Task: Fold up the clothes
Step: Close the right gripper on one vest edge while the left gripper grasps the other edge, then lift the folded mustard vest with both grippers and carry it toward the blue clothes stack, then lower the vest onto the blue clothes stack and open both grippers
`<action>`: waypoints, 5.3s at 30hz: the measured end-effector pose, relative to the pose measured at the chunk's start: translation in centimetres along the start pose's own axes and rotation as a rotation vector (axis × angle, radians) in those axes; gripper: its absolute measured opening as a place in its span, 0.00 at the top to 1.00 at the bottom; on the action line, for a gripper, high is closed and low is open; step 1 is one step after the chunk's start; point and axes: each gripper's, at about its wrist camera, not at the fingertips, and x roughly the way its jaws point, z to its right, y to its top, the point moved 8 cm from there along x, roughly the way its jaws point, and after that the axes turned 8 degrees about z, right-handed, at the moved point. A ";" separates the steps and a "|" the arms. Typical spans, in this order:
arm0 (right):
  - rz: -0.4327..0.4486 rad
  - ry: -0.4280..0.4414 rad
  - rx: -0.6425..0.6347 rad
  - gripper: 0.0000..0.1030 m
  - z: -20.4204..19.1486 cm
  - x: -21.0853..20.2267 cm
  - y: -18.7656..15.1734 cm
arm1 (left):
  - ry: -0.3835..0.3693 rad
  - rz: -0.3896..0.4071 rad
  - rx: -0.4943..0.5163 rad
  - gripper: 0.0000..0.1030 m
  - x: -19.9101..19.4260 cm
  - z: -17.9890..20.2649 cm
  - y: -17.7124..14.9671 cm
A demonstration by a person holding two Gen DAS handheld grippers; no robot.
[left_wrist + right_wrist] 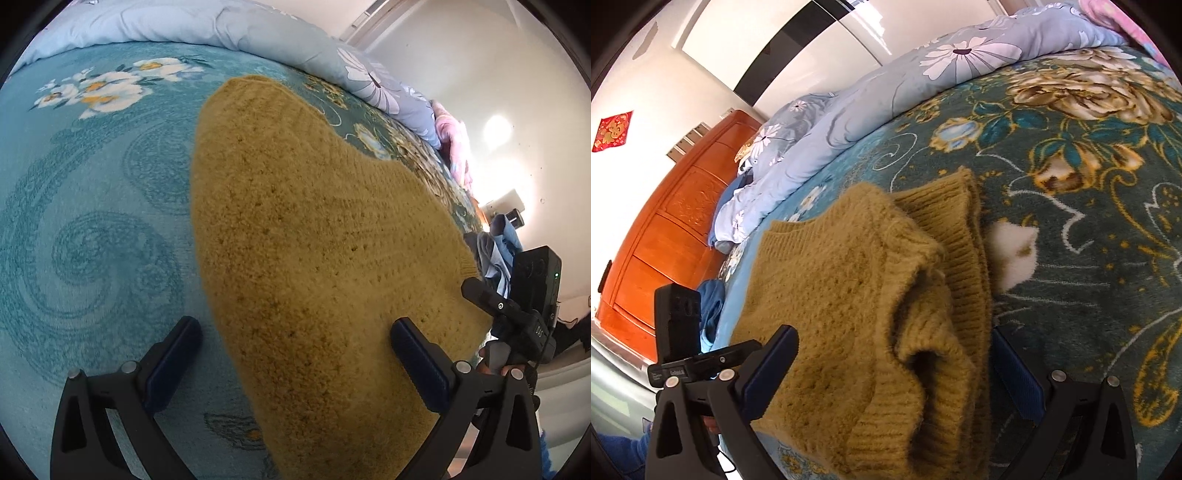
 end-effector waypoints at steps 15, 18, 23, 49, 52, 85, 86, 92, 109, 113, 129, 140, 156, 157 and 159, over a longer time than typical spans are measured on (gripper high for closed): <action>-0.006 -0.037 0.078 0.27 1.6 0.4 0.7 | -0.089 0.019 -0.090 0.29 -0.3 0.0 0.1; -0.013 -0.031 0.089 0.40 1.5 0.4 0.7 | -0.099 0.020 -0.094 0.37 -0.4 0.1 0.1; -0.016 -0.014 0.095 0.65 0.9 0.0 0.9 | -0.109 0.044 -0.092 0.54 -0.8 0.4 0.3; 0.195 -0.081 -0.042 0.70 -1.7 -15.6 8.6 | -0.266 0.188 0.217 0.68 -5.8 17.5 5.6; 0.247 -0.117 -0.054 0.70 -0.6 -19.5 10.9 | -0.305 0.203 0.266 0.68 -5.4 21.7 6.8; 0.272 -0.305 0.074 0.69 25.4 -33.2 13.3 | -0.418 0.009 0.360 0.66 12.8 41.0 1.5; 0.269 -0.304 0.071 0.68 25.5 -33.0 13.2 | -0.414 0.004 0.350 0.66 13.1 40.7 1.4; 0.277 -0.312 0.094 0.68 25.9 -32.4 12.9 | -0.388 -0.013 0.347 0.64 13.7 40.5 1.1; 0.314 -0.363 0.057 0.69 24.7 -34.6 14.6 | -0.449 0.069 0.421 0.66 10.1 44.0 1.2; 0.294 -0.349 0.102 0.69 26.2 -33.3 13.3 | -0.390 0.019 0.394 0.66 12.6 41.7 0.7; 0.369 -0.433 0.132 0.22 24.9 -35.4 13.6 | -0.287 0.096 0.454 0.14 10.0 41.2 2.3; 0.491 -0.416 -0.039 0.00 17.1 -38.4 16.1 | -0.303 0.199 0.510 0.12 5.7 42.1 5.9; 0.337 -0.479 0.015 0.19 20.9 -33.9 12.2 | -0.293 0.099 0.583 0.12 10.4 43.6 2.2; 0.336 -0.480 0.028 0.19 21.4 -33.8 12.1 | -0.294 0.096 0.581 0.12 10.6 43.6 2.2; 0.336 -0.475 0.048 0.19 22.2 -33.6 11.9 | -0.293 0.088 0.588 0.12 10.9 43.7 2.0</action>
